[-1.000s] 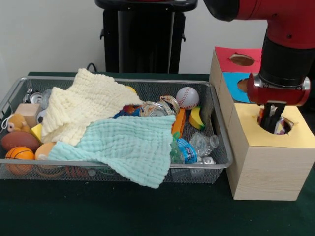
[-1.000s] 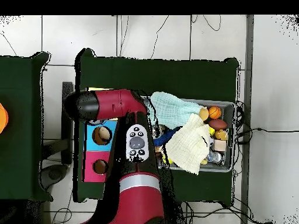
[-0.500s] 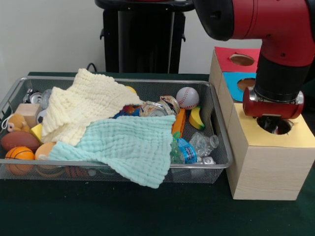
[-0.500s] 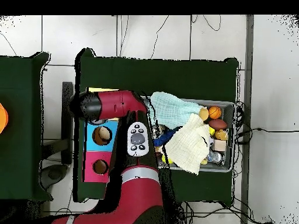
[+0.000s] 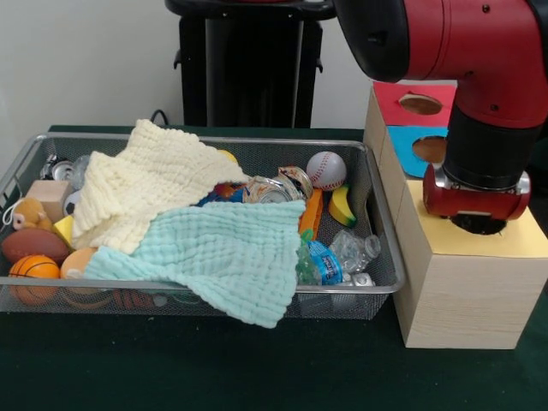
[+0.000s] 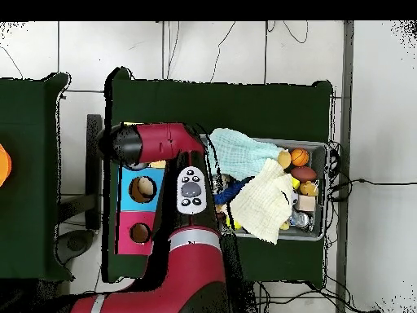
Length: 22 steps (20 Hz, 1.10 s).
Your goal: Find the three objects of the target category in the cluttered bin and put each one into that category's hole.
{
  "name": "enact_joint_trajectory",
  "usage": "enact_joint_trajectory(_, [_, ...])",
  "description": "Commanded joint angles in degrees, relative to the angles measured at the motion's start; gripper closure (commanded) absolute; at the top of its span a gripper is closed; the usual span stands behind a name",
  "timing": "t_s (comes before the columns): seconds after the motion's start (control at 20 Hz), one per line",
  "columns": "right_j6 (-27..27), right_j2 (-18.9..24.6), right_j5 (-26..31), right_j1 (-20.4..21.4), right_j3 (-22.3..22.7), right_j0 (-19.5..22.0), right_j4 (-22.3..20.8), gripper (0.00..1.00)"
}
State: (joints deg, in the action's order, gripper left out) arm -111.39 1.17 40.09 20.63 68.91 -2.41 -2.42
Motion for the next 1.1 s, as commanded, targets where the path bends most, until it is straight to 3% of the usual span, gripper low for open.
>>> enact_joint_trajectory(0.05, [-4.49,0.96,-6.42,-10.79,-2.43,-0.01,-3.64,1.0])
enact_joint_trajectory(0.55, [-6.21,0.23,-5.74,-9.97,-2.15,-0.86,-2.42,1.0])
enact_joint_trajectory(1.1, [-6.72,0.38,2.95,-4.47,1.69,-0.88,0.67,1.0])
